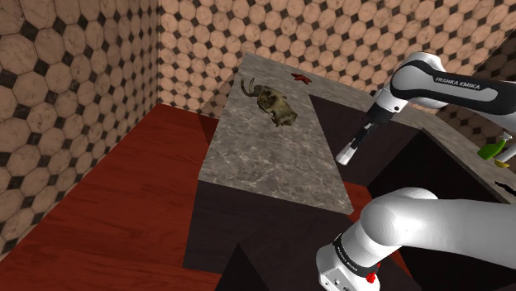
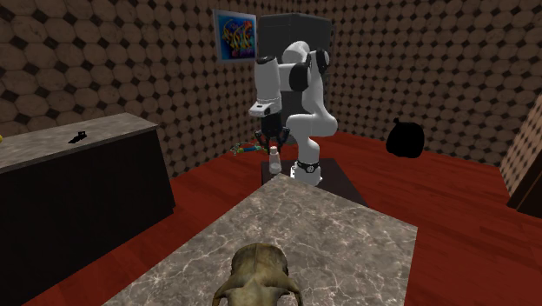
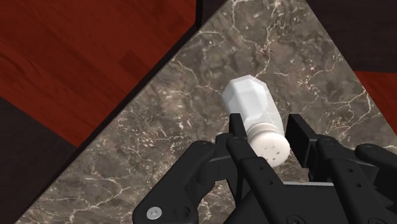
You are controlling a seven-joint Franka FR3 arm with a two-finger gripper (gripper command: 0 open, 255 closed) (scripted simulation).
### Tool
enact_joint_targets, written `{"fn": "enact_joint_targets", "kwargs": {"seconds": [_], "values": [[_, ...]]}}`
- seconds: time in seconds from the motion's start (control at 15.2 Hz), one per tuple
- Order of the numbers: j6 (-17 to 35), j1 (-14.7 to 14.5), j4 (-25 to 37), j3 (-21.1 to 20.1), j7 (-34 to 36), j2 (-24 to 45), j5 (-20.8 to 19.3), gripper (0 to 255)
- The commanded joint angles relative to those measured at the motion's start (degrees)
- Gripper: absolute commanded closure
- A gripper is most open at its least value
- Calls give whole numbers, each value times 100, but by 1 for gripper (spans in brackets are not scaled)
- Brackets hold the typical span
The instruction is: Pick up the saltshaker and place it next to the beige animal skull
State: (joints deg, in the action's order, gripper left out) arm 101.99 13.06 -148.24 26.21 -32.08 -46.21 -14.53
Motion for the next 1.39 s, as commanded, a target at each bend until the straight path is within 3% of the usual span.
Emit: {"fn": "enact_joint_targets", "kwargs": {"seconds": [0.0, 1.06, 1.32], "values": [[-144, -18, 139, -41, 4, -4, 37, 255], [-1309, -144, 1399, -326, 16, 94, 299, 255], [-1101, -364, 1595, -504, 290, 518, 546, 255]]}}
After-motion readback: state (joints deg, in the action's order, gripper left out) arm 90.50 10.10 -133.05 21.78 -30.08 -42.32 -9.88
